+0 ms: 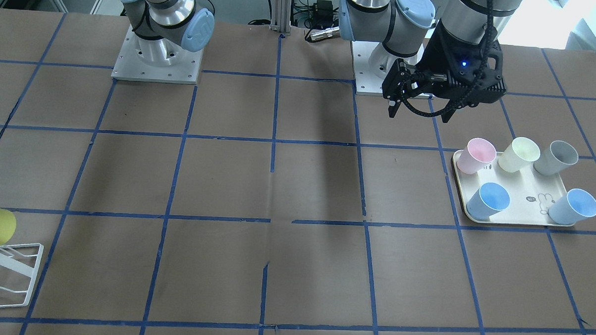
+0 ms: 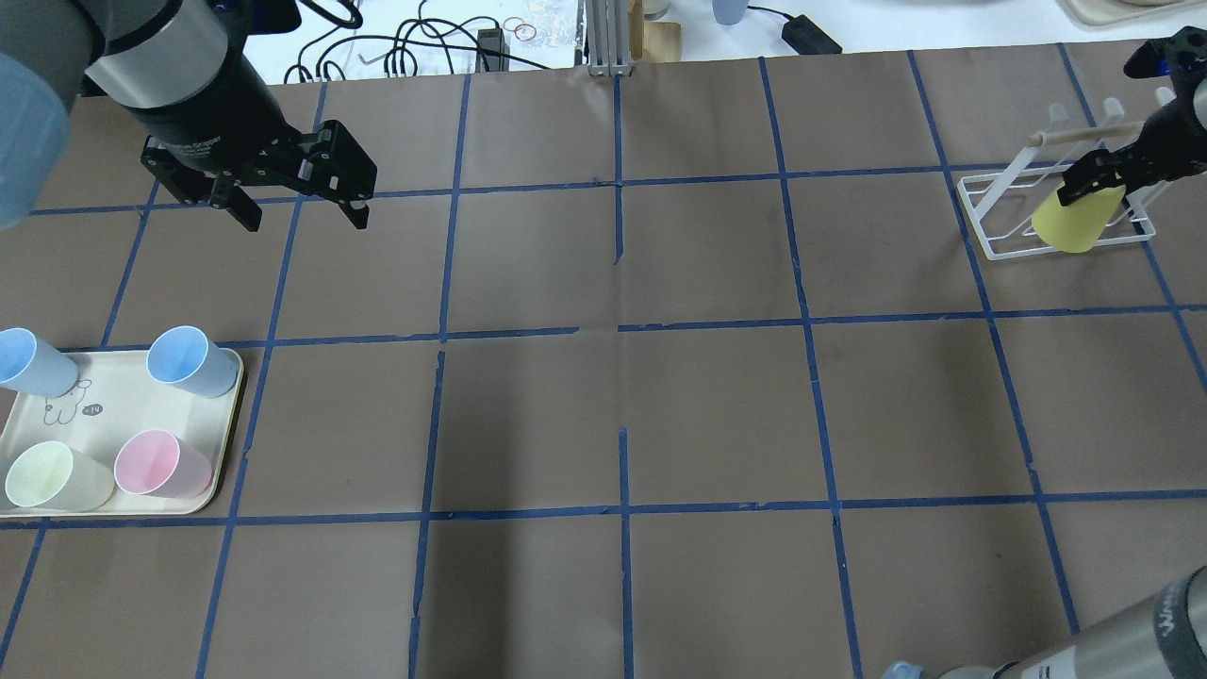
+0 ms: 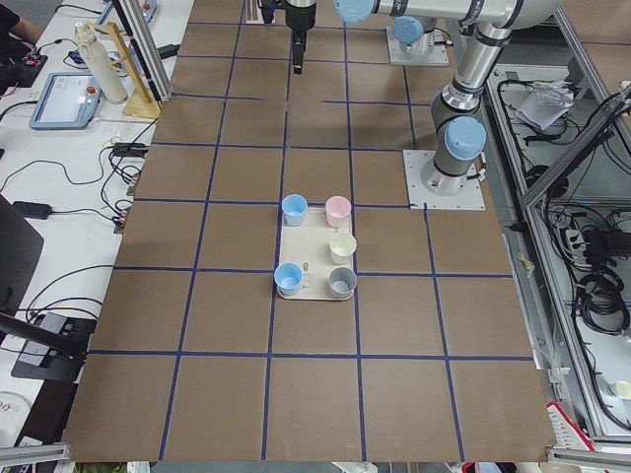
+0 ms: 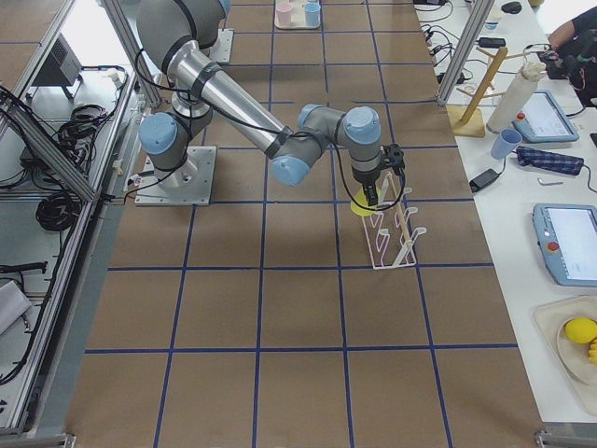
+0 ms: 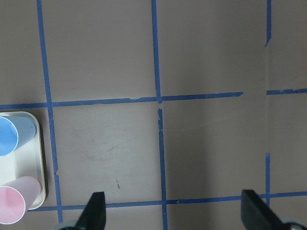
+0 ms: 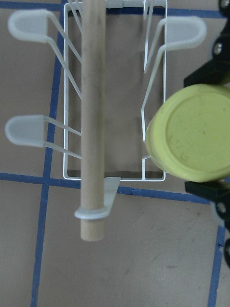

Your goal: Transfer IKEA cup to right arm and place on rack

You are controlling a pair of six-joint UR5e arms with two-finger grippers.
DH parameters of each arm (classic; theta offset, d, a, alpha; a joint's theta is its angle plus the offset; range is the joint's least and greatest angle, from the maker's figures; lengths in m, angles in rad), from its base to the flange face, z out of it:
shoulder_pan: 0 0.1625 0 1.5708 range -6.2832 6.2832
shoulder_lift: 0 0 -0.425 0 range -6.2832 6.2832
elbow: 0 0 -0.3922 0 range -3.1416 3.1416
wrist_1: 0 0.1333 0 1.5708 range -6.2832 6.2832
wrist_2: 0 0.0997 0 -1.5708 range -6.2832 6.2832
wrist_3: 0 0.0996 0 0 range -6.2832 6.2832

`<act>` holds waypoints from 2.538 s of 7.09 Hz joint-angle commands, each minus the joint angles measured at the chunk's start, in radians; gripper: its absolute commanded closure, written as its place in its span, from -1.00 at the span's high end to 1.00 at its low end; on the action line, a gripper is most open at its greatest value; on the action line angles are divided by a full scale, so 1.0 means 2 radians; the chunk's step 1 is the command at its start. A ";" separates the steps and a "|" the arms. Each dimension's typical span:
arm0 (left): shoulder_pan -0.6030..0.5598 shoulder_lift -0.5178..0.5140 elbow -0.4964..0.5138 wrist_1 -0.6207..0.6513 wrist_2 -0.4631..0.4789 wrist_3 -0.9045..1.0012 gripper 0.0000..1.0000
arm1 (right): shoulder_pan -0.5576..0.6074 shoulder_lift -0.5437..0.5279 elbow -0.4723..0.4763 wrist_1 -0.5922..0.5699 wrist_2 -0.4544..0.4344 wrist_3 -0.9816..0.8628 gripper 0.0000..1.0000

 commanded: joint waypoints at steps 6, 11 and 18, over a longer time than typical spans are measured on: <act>0.001 0.001 -0.001 0.000 -0.001 0.000 1.00 | 0.003 -0.092 -0.001 0.155 -0.003 0.030 1.00; 0.001 0.001 0.000 0.000 -0.001 0.000 1.00 | 0.130 -0.233 0.004 0.314 -0.057 0.199 1.00; 0.002 0.002 -0.001 0.000 -0.001 0.000 1.00 | 0.281 -0.265 0.010 0.320 -0.057 0.336 1.00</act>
